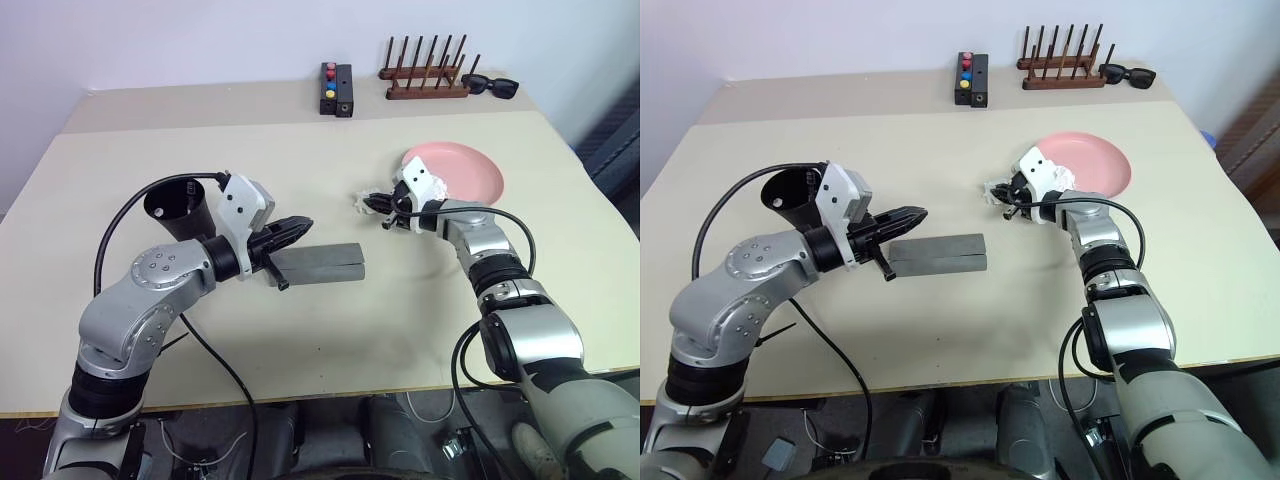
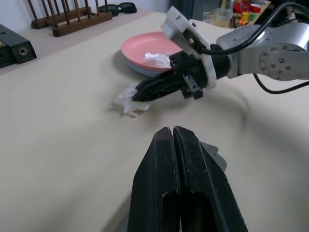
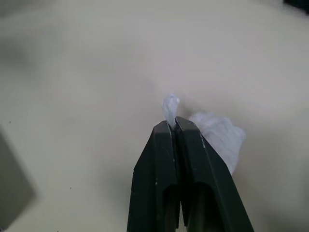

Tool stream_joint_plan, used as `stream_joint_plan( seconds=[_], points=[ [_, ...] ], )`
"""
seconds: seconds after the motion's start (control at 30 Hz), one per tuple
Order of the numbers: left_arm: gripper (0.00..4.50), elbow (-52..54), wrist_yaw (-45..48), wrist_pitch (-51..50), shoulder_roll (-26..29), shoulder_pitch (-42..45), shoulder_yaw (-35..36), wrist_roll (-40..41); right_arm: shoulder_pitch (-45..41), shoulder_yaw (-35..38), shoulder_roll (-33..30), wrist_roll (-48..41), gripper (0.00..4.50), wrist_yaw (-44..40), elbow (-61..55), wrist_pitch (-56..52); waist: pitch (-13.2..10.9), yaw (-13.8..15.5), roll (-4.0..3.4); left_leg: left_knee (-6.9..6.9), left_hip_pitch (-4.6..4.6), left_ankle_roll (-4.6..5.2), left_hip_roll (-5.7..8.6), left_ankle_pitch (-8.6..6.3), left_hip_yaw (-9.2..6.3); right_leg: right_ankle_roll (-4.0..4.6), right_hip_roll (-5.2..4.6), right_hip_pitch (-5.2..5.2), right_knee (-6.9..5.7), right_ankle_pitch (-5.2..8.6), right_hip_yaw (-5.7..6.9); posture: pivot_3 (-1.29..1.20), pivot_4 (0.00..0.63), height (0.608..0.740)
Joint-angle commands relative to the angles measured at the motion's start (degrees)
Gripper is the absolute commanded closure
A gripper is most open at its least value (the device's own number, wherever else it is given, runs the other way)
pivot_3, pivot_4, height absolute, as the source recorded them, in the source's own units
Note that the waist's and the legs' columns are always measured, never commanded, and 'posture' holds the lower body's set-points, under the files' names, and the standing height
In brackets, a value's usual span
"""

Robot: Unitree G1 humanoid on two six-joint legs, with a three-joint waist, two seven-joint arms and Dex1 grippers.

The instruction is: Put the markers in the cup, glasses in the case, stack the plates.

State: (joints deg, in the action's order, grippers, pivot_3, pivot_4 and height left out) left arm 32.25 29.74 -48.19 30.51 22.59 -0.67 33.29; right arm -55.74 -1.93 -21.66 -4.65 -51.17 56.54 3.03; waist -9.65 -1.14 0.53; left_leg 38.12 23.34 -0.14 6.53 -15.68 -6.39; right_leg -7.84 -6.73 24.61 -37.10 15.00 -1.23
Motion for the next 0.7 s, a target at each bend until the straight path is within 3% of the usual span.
stream_joint_plan(
  seconds=[0.03, 0.23, 0.5, 0.6, 0.7],
  points=[
    [4.5, 1.2, 0.0, 1.1, 0.0, 0.3, 1.2, 0.4, -2.0, 3.1, -2.7, -2.7, 4.45, -0.3, -9.3, -1.9, 0.0, 0.1, -0.01, 0.0, 0.0, 0.0, 0.0, 0.0, 0.0, 0.0, 0.0, 0.0, 0.0, 0.0, 0.0, 0.0, 0.15, 0.74],
    [4.5, -0.5, 0.7, 2.3, -0.8, 1.1, 0.0, -0.2, -3.0, 6.1, -9.9, -3.6, 4.45, 0.9, -15.9, -6.4, 0.0, 0.5, -0.01, 0.0, 0.0, 0.0, 0.02, 0.0, 0.0, 0.0, -0.01, -0.01, 0.01, 0.0, 0.01, 0.0, 0.15, 0.74],
    [4.5, -2.0, 1.3, 3.9, -1.6, 1.6, -0.9, -0.9, -4.7, 5.8, -18.4, 1.6, 4.45, 4.8, 1.1, -0.7, 0.0, 0.2, -0.01, -0.03, 0.0, 0.0, 0.01, 0.0, 0.03, 0.01, -0.02, -0.02, 0.04, 0.0, -0.01, 0.0, 0.15, 0.74],
    [4.5, -2.1, 1.5, 4.1, -1.5, 1.5, -0.9, -1.0, -4.9, 5.5, -19.2, 3.1, 3.6, 5.7, 6.8, 0.6, 0.0, 0.0, -0.01, -0.06, 0.0, 0.0, -0.01, 0.0, 0.07, 0.01, -0.02, 0.0, 0.03, 0.0, -0.05, 0.0, 0.15, 0.74],
    [4.5, -2.3, 1.8, 4.1, -1.3, 1.3, -0.6, -1.1, -5.2, 5.7, -19.1, 3.6, 2.06, 5.6, 9.6, 1.4, 0.0, 0.0, -0.02, -0.07, 0.0, 0.0, -0.01, 0.0, 0.08, 0.01, -0.02, 0.0, 0.04, 0.0, -0.05, 0.0, 0.15, 0.74]
  ],
)
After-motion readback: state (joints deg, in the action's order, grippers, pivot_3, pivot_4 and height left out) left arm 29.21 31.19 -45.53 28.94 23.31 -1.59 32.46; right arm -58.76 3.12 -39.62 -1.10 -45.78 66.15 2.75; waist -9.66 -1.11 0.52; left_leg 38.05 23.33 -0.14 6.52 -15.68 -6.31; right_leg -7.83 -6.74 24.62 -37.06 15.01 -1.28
